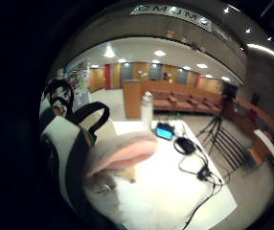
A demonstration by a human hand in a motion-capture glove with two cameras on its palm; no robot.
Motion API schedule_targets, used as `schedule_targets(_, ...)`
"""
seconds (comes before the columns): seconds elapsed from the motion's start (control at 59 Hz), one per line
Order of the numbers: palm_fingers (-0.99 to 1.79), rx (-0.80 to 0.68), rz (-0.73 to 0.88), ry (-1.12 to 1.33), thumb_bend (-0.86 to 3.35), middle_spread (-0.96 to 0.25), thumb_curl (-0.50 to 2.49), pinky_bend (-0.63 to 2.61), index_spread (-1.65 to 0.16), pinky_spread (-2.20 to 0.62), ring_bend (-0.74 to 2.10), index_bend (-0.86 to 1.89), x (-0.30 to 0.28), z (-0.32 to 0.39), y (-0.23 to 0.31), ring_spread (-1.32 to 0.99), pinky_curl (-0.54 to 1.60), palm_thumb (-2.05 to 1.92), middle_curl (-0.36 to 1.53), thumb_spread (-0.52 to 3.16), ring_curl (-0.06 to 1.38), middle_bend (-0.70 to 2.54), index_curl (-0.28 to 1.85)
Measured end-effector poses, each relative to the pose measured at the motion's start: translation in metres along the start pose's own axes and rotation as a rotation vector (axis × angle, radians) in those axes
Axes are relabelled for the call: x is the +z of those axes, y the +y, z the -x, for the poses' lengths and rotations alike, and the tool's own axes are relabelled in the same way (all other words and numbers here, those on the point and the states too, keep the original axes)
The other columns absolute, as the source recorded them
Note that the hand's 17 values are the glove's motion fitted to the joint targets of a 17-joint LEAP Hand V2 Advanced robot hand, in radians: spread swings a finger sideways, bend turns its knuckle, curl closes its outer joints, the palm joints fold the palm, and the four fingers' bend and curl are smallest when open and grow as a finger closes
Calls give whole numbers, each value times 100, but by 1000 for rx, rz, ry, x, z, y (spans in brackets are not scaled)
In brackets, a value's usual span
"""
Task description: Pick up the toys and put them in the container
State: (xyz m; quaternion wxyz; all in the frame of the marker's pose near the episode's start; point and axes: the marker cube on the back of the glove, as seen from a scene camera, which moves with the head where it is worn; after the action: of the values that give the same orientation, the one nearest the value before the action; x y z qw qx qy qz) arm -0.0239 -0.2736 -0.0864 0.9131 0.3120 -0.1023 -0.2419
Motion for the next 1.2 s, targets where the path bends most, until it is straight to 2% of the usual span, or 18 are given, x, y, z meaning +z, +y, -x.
schedule_targets(0.085, 119, 256, 28, 286, 7, -26, 55, 102, -42, -40, 135, 32, 27, -10, -78, -35, 52, 33, 81, 123, 64, 106, 89)
schedule_targets(0.186, 117, 207, 55, 263, 6, -25, 57, 104, -42, -40, 136, 33, 65, 0, -145, -34, 53, 33, 81, 123, 64, 108, 93)
schedule_targets(0.237, 116, 275, 61, 316, 5, -24, 58, 104, -42, -40, 137, 33, 85, -14, -163, -34, 53, 33, 81, 124, 63, 109, 95)
schedule_targets(0.305, 114, 370, 81, 311, 4, -24, 59, 103, -42, -40, 137, 33, 112, -33, -177, -34, 53, 33, 81, 124, 63, 108, 98)
schedule_targets(0.44, 108, 379, 170, 321, 2, -23, 60, 99, -42, -39, 136, 32, 160, -53, -178, -34, 52, 31, 80, 125, 62, 106, 102)
schedule_targets(0.474, 108, 419, 185, 334, 2, -23, 60, 99, -42, -39, 135, 31, 171, -61, -176, -33, 52, 31, 80, 126, 61, 106, 103)
schedule_targets(0.525, 104, 525, 176, 259, 1, -23, 60, 96, -42, -39, 134, 29, 190, -59, -181, -34, 51, 30, 80, 127, 60, 104, 105)
schedule_targets(0.576, 96, 542, 186, 164, 0, -23, 60, 91, -43, -39, 132, 28, 206, -59, -180, -33, 50, 29, 79, 128, 60, 101, 106)
schedule_targets(0.627, 77, 583, 222, 77, -1, -24, 59, 81, -43, -36, 128, 30, 215, -64, -178, -34, 49, 27, 79, 131, 60, 99, 108)
schedule_targets(0.678, 65, 611, 286, 39, -4, -24, 55, 73, -43, -31, 125, 32, 222, -68, -174, -35, 46, 19, 79, 134, 59, 98, 108)
schedule_targets(0.745, -1, 627, 331, 38, -11, -23, 47, 74, -43, -17, 94, 34, 223, -75, -167, -33, 49, -5, 72, 125, 53, 75, 105)
schedule_targets(0.813, -14, 612, 352, 101, -10, -21, 43, 77, -45, -10, 75, 26, 219, -80, -158, -30, 44, -10, 64, 116, 43, 63, 96)
schedule_targets(0.881, -8, 509, 444, 313, -9, -20, 40, 76, -46, -5, 66, 22, 211, -97, -133, -28, 40, -10, 60, 110, 37, 55, 90)
schedule_targets(0.949, -1, 536, 478, 215, -9, -20, 38, 75, -47, -2, 63, 20, 202, -88, -118, -27, 39, -10, 57, 107, 34, 51, 85)
schedule_targets(1.05, 6, 389, 584, 271, -9, -19, 34, 80, -46, 0, 70, 12, 191, -88, -56, -27, 39, -11, 54, 104, 35, 46, 77)
schedule_targets(1.135, 12, 434, 611, 348, -9, -18, 32, 84, -44, 0, 81, 8, 195, -93, 12, -28, 39, -11, 53, 103, 37, 46, 69)
schedule_targets(1.203, 23, 628, 607, 373, -9, -20, 30, 84, -42, -2, 90, 8, 203, -102, 68, -30, 39, -12, 56, 104, 39, 55, 63)
